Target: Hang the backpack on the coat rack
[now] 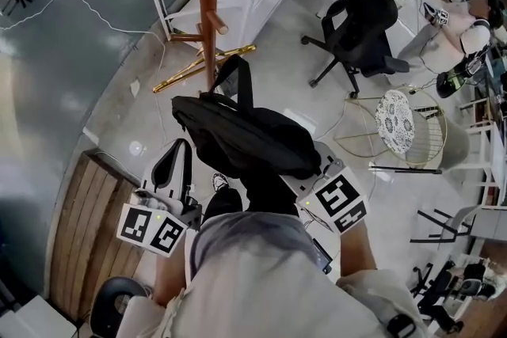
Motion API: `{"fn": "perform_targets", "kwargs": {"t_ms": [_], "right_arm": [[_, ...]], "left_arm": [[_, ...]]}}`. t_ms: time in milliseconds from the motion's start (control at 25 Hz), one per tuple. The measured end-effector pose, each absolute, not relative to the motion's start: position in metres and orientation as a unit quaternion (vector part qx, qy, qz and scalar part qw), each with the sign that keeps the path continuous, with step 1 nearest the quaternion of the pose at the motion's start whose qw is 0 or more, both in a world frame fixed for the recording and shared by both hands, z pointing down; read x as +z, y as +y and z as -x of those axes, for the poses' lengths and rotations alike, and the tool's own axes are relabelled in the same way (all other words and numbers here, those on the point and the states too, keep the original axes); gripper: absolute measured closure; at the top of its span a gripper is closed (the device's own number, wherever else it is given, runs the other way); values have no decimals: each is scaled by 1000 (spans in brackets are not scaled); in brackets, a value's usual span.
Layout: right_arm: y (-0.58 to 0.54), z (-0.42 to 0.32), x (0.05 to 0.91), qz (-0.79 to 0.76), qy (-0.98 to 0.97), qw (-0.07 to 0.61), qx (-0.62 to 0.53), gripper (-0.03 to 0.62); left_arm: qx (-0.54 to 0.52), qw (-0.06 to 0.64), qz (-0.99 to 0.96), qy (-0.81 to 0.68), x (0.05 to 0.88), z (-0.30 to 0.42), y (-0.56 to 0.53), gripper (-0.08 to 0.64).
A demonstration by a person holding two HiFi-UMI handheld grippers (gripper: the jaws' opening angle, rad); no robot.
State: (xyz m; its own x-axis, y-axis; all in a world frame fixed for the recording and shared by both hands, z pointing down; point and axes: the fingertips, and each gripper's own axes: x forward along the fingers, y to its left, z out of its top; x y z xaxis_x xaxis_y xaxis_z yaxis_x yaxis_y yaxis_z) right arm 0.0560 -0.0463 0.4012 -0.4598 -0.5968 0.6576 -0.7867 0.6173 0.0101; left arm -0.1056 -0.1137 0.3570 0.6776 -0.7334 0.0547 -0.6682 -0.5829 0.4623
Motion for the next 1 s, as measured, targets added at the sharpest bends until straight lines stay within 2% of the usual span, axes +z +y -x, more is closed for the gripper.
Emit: {"fn": "perform_targets", "kwargs": {"t_ms": [520,1000], "right_arm": [[-81,-67,371,-353,-874,315,109,449],[-98,-70,359,-327,-896,264,142,471]], "left_arm": [[-91,217,-867,-440,343,95,-123,554],[-96,224,-855,-457,345,89,-136,554]]}}
